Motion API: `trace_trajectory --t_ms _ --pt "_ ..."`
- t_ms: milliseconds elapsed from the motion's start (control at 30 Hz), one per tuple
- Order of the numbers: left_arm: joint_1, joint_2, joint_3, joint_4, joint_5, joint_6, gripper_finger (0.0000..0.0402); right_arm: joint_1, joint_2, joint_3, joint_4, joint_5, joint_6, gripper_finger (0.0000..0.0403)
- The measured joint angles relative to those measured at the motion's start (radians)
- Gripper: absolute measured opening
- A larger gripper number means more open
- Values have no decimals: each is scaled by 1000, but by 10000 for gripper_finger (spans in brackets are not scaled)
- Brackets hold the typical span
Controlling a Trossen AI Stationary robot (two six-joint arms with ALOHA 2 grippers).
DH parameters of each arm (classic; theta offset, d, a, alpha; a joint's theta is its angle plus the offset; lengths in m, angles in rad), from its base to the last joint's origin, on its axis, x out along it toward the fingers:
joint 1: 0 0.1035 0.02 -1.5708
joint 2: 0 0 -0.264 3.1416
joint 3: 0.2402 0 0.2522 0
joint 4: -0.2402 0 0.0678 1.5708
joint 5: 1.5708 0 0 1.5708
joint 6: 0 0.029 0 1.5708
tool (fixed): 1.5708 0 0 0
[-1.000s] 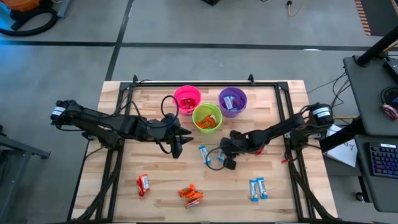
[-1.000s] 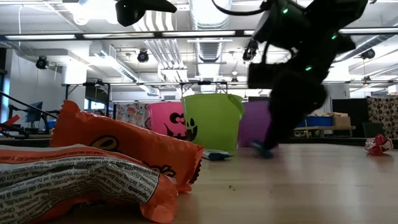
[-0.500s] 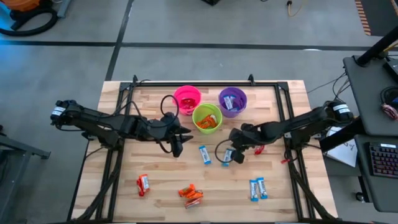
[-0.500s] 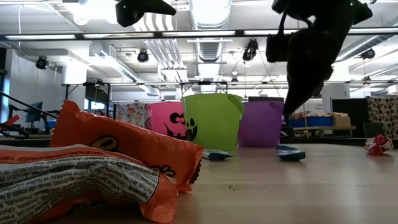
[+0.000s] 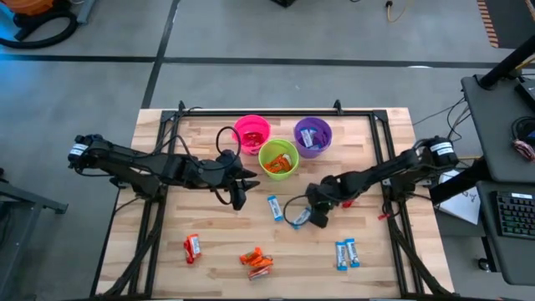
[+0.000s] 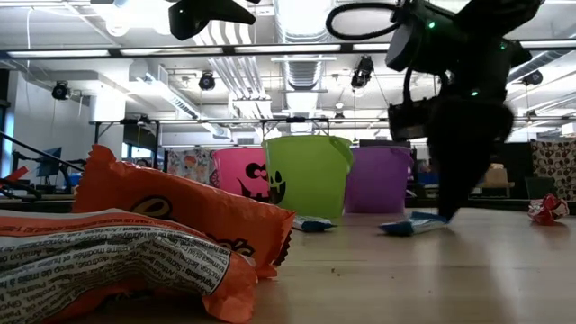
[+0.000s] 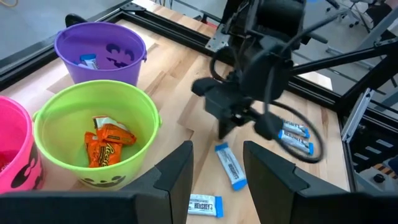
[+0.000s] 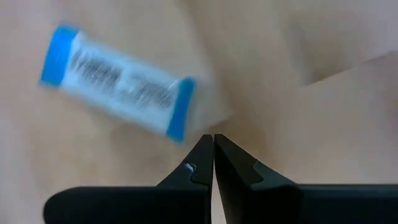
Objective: Sort candy
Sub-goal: Put the blue candy into the violet bin
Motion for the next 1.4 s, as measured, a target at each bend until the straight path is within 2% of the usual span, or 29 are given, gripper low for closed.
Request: trace_trajectory --t_ms 200,267,400,567,667,967,1067,1200,1400 --pt "0 0 0 0 0 0 125 54 -54 0 -55 -31 4 8" --pt "0 0 0 0 0 0 125 59 -83 0 -56 -26 -49 9" --pt "1 0 0 0 0 2 125 69 -143 1 -26 -28 -291 9" --pt "5 0 -1 0 0 3 125 68 -159 1 19 -23 -649 15" --pt "5 0 -1 0 0 2 125 68 -145 1 70 -14 -755 39" --pt "5 0 -1 0 -15 -4 125 67 -43 1 162 12 -772 175" --pt "6 0 -1 2 -24 -5 125 65 10 1 220 10 -757 210" --pt "6 0 -1 2 -25 -12 125 46 62 1 265 -29 -753 230" --pt "6 0 -1 2 -25 -24 125 -12 126 4 280 -130 -721 217"
